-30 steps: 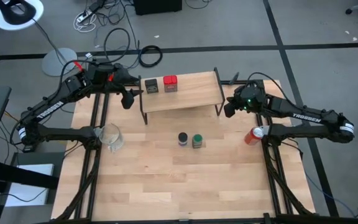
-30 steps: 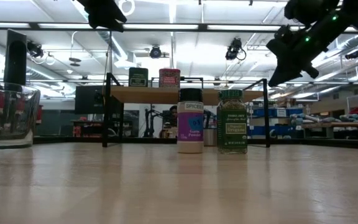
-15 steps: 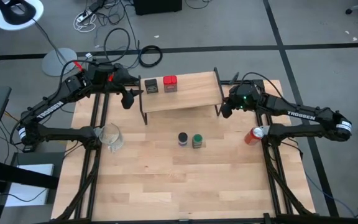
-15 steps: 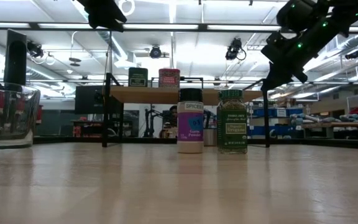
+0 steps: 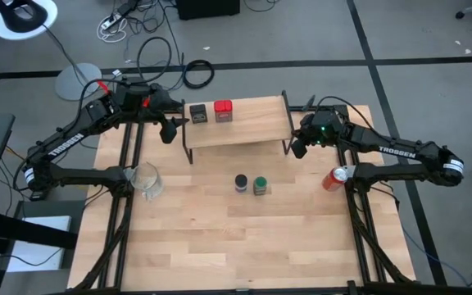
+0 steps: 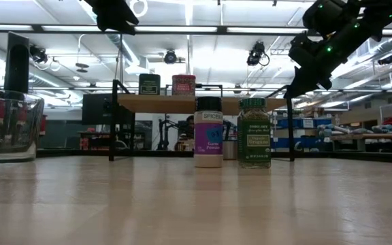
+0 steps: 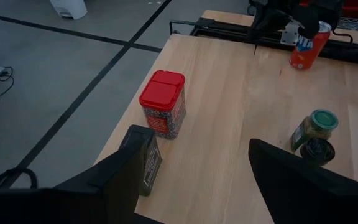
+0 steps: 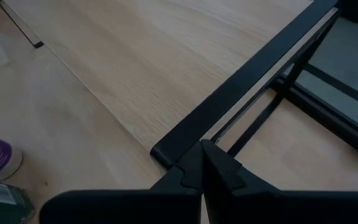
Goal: Shelf spices
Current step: Adjust the shelf
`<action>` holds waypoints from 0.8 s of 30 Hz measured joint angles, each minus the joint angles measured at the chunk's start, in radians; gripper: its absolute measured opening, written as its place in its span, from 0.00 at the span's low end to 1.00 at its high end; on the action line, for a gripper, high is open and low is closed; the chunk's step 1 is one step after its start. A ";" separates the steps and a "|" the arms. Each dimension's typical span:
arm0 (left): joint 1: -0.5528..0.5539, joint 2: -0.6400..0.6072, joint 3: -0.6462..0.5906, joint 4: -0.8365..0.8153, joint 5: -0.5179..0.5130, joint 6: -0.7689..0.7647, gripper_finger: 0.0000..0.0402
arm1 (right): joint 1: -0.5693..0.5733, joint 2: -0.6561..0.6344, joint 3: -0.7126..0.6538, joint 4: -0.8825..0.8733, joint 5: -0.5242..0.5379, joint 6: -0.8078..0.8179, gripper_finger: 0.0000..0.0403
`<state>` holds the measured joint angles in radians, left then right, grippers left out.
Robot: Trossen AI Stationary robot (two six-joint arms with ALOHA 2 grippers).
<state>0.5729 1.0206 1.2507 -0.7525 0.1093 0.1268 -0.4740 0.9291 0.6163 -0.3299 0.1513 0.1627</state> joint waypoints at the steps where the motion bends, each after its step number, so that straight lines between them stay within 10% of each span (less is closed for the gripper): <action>1: 0.000 0.000 0.000 0.000 0.000 0.000 0.71 | 0.000 0.000 0.000 0.000 -0.001 0.000 0.00; 24: 0.000 0.000 0.000 0.000 0.000 0.000 0.71 | 0.068 -0.001 0.000 -0.010 -0.018 0.047 0.00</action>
<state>0.5729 1.0206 1.2507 -0.7528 0.1090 0.1265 -0.4061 0.9283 0.6167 -0.3403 0.1337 0.2092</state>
